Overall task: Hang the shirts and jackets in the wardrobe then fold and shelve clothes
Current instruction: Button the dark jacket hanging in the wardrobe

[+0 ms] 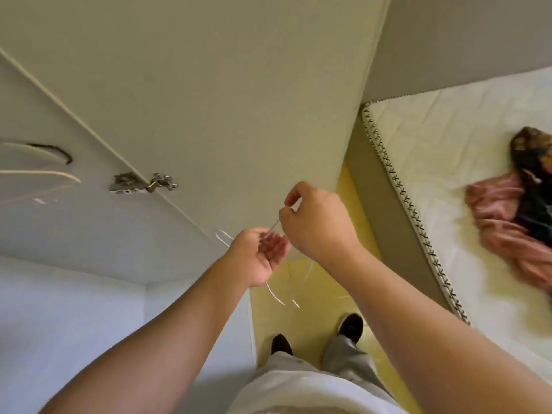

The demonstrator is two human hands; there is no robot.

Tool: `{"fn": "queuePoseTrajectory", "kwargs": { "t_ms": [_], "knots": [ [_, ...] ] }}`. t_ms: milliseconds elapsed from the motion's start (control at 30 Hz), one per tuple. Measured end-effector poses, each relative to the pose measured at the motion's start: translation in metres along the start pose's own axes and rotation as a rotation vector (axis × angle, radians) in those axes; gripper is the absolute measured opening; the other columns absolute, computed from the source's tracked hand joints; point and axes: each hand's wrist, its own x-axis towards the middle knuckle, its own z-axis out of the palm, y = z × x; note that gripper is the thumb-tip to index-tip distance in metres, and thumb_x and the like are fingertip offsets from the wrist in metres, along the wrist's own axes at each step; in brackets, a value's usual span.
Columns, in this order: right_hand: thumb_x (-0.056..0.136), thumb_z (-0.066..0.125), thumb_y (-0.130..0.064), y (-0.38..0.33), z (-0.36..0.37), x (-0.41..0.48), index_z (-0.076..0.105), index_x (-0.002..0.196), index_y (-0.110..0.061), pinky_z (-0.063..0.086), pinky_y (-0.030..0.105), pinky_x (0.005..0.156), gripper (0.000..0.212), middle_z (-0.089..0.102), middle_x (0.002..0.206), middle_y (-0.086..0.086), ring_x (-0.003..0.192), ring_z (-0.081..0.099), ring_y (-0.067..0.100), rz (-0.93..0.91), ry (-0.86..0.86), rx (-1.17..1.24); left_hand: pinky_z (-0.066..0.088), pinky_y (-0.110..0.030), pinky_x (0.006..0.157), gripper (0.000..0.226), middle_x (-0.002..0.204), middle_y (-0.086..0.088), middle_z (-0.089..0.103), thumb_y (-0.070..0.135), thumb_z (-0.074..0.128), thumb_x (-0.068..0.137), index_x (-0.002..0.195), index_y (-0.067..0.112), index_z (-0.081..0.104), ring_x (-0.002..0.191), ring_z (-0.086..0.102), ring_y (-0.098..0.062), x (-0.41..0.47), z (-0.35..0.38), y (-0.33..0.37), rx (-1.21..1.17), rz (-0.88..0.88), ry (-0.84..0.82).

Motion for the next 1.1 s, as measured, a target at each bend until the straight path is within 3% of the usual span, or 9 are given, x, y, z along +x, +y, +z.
{"fn": "queuePoseTrajectory", "kwargs": {
  "t_ms": [200,367,500,567,733,833,933,1033,1100],
  "knots": [
    [0.081,0.05,-0.022,0.1,-0.086,-0.024,0.06,0.095,-0.024,0.042,0.028,0.056,0.017,0.064,0.083,-0.003,0.073,0.06,0.023,0.316,0.209,-0.029,0.044,-0.02,0.035,0.031,0.045,-0.003,0.057,0.016,0.044,0.101,0.072,0.01,0.053,0.032,0.055,-0.015,0.026,0.135,-0.077,0.444,-0.131,-0.184],
    [0.082,0.05,-0.019,0.18,-0.175,-0.059,0.063,0.095,-0.017,0.054,0.035,0.07,0.019,0.067,0.091,0.006,0.083,0.062,0.03,0.506,0.418,-0.069,0.059,-0.03,0.048,0.03,0.057,-0.007,0.066,0.023,0.055,0.099,0.075,0.005,0.06,0.047,0.066,-0.019,0.026,0.24,-0.154,0.718,-0.237,-0.324],
    [0.084,0.053,-0.023,0.235,-0.236,-0.098,0.065,0.095,-0.015,0.048,0.032,0.071,0.017,0.068,0.094,0.006,0.089,0.061,0.029,0.609,0.549,-0.07,0.056,-0.026,0.045,0.043,0.07,-0.01,0.064,0.035,0.045,0.106,0.089,-0.001,0.058,0.063,0.062,-0.019,0.024,0.313,-0.221,0.797,-0.294,-0.353],
    [0.085,0.052,-0.024,0.255,-0.261,-0.12,0.066,0.094,-0.013,0.048,0.032,0.071,0.019,0.068,0.094,0.007,0.09,0.061,0.029,0.666,0.604,-0.057,0.054,-0.024,0.042,0.041,0.07,-0.01,0.06,0.032,0.041,0.108,0.088,-0.002,0.055,0.061,0.059,-0.018,0.021,0.344,-0.252,0.809,-0.298,-0.343],
    [0.083,0.052,-0.022,0.296,-0.298,-0.175,0.063,0.086,-0.016,0.052,0.033,0.068,0.014,0.065,0.086,0.005,0.083,0.062,0.028,0.83,0.638,0.017,0.048,-0.018,0.038,0.03,0.047,-0.006,0.057,0.013,0.052,0.103,0.076,0.001,0.056,0.043,0.053,-0.011,0.008,0.404,-0.314,0.952,-0.291,-0.417],
    [0.082,0.053,-0.022,0.322,-0.313,-0.212,0.064,0.082,-0.017,0.053,0.031,0.06,0.012,0.065,0.077,0.004,0.072,0.065,0.025,0.944,0.624,0.103,0.049,-0.018,0.041,0.02,0.06,-0.005,0.061,0.01,0.052,0.103,0.086,0.003,0.06,0.041,0.057,-0.009,-0.006,0.432,-0.354,1.043,-0.285,-0.474],
    [0.085,0.054,-0.023,0.347,-0.317,-0.243,0.06,0.077,-0.018,0.037,0.026,0.05,0.011,0.058,0.07,0.002,0.065,0.057,0.02,1.05,0.607,0.098,0.054,-0.019,0.045,0.01,0.062,-0.009,0.069,0.008,0.051,0.103,0.1,0.005,0.061,0.041,0.062,-0.011,-0.021,0.454,-0.392,1.096,-0.302,-0.548],
    [0.093,0.053,-0.033,0.369,-0.317,-0.266,0.053,0.079,-0.017,0.038,0.03,0.057,0.022,0.055,0.079,0.003,0.072,0.056,0.025,1.121,0.649,0.063,0.055,-0.019,0.046,0.02,0.064,-0.007,0.072,0.012,0.055,0.102,0.12,0.005,0.062,0.045,0.064,-0.008,-0.03,0.471,-0.431,1.225,-0.281,-0.632],
    [0.095,0.05,-0.039,0.384,-0.319,-0.278,0.052,0.081,-0.016,0.038,0.031,0.062,0.027,0.055,0.085,0.007,0.076,0.054,0.029,1.152,0.688,0.081,0.051,-0.018,0.044,0.02,0.066,-0.004,0.073,0.016,0.058,0.101,0.117,0.006,0.063,0.047,0.064,-0.006,-0.035,0.478,-0.455,1.322,-0.226,-0.719]
  ]
}}
